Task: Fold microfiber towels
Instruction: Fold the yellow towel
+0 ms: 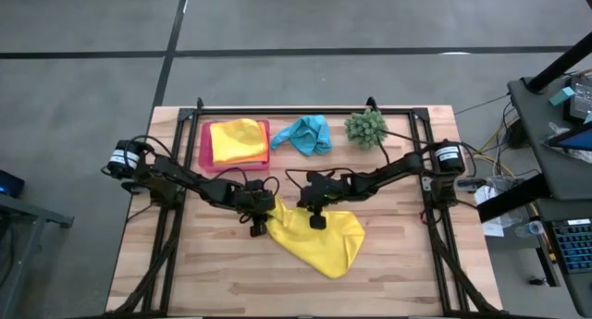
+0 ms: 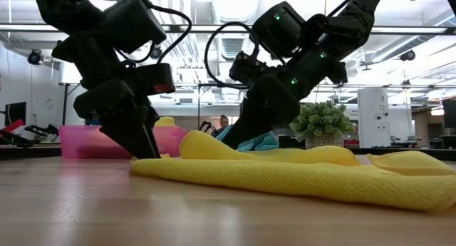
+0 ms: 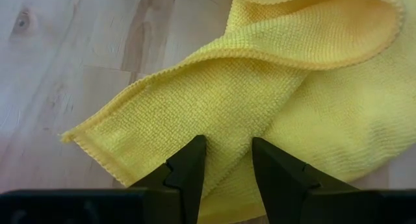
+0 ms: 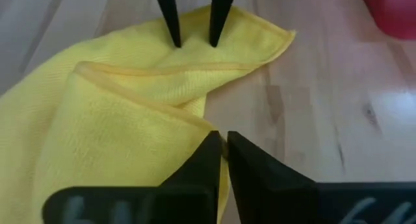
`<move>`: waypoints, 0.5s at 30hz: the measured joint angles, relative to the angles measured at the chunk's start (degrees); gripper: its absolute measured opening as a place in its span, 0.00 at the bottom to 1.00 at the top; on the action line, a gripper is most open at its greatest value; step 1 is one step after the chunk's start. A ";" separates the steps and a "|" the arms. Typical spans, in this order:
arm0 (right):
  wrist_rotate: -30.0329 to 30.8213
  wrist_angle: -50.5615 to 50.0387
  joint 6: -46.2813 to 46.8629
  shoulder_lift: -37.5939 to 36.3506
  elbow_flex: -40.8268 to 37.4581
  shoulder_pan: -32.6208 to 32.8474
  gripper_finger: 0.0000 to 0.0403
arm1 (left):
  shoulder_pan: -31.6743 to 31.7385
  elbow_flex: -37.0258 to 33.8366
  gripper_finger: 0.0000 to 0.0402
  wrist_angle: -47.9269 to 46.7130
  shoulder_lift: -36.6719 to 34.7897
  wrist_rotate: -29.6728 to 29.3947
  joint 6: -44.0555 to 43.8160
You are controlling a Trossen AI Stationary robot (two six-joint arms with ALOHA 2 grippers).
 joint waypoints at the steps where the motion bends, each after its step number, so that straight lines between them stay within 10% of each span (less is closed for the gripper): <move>1: -0.01 -0.19 -0.06 -0.20 0.00 0.01 0.04 | 0.00 0.00 0.29 0.00 0.00 -0.01 0.00; 15: 18.53 -15.24 -6.62 -12.00 0.02 -0.45 0.02 | -1.80 -0.04 0.29 -4.87 -2.44 8.48 -7.02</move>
